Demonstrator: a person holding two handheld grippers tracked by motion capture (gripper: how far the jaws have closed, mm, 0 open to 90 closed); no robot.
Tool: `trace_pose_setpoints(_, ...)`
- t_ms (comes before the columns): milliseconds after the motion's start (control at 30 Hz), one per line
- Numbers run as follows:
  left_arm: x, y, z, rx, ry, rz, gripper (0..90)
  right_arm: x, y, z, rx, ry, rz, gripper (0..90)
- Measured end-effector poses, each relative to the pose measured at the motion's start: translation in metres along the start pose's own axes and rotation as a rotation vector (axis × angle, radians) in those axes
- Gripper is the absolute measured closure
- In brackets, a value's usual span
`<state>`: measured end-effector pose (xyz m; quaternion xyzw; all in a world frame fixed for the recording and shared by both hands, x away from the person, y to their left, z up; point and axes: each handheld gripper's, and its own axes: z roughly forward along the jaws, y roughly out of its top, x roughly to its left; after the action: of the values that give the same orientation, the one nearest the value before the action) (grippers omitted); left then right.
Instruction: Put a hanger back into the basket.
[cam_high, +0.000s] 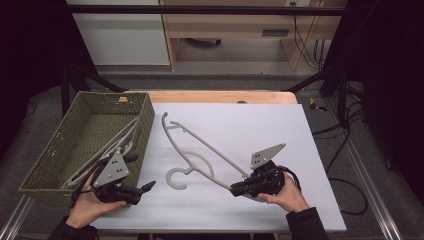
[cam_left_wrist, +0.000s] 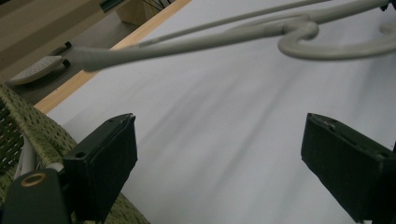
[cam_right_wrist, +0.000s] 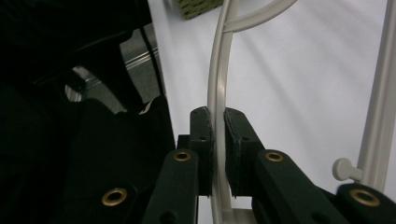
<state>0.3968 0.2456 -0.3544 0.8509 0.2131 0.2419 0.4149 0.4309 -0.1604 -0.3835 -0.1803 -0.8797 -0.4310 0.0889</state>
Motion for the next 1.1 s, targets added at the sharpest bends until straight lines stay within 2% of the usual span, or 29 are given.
trace_pose_setpoints(33, 0.000, 0.002, 0.001, 0.015, -0.001, 0.021, 10.3, 0.000, 0.000, 0.001, 0.001, 0.006, -0.011, 82.7)
trace_pose_setpoints(167, 0.001, 0.007, 0.008, 0.038, -0.005, 0.065, 10.3, 0.002, -0.002, 0.004, 0.025, 0.029, -0.016, 82.7)
trace_pose_setpoints(233, 0.001, 0.011, 0.012, 0.069, 0.005, 0.115, 10.3, 0.004, -0.003, 0.003, 0.030, 0.036, -0.009, 82.7)
trace_pose_setpoints(267, 0.001, 0.014, 0.014, 0.081, 0.006, 0.136, 10.5, 0.003, -0.003, 0.003, 0.027, 0.035, -0.020, 82.7)
trace_pose_setpoints(367, -0.001, 0.020, 0.018, 0.083, 0.001, 0.177, 11.3, 0.003, -0.003, 0.001, 0.026, 0.040, -0.017, 82.7)
trace_pose_setpoints(533, -0.004, 0.028, 0.031, 0.115, -0.035, 0.263, 12.2, 0.003, -0.003, 0.001, 0.028, 0.039, -0.014, 82.7)
trace_pose_setpoints(600, -0.005, 0.029, 0.037, 0.129, -0.049, 0.282, 13.6, 0.004, -0.003, 0.001, 0.027, 0.046, -0.014, 82.7)
trace_pose_setpoints(633, -0.005, 0.029, 0.040, 0.155, -0.049, 0.317, 14.0, 0.004, -0.003, 0.001, 0.031, 0.052, -0.016, 82.7)
trace_pose_setpoints(667, -0.006, 0.029, 0.043, 0.154, -0.047, 0.323, 14.7, 0.004, -0.003, 0.001, 0.034, 0.054, -0.015, 82.7)
trace_pose_setpoints(700, -0.006, 0.029, 0.044, 0.174, -0.047, 0.355, 15.5, 0.005, -0.003, 0.001, 0.034, 0.055, -0.016, 82.7)
trace_pose_setpoints(733, -0.007, 0.028, 0.046, 0.162, -0.051, 0.352, 16.2, 0.005, -0.003, 0.001, 0.036, 0.062, -0.018, 82.7)
trace_pose_setpoints(833, -0.009, 0.028, 0.049, 0.181, -0.053, 0.420, 20.4, 0.006, -0.004, 0.002, 0.039, 0.079, -0.019, 82.7)
trace_pose_setpoints(1000, -0.013, 0.027, 0.050, 0.180, -0.044, 0.514, 30.7, 0.008, -0.004, 0.000, 0.046, 0.102, -0.029, 82.7)
trace_pose_setpoints(1067, -0.013, 0.026, 0.051, 0.176, -0.036, 0.547, 34.9, 0.008, -0.004, 0.000, 0.047, 0.108, -0.037, 82.6)
trace_pose_setpoints(1100, -0.014, 0.026, 0.052, 0.175, -0.033, 0.554, 37.0, 0.009, -0.004, 0.000, 0.058, 0.108, -0.025, 82.7)
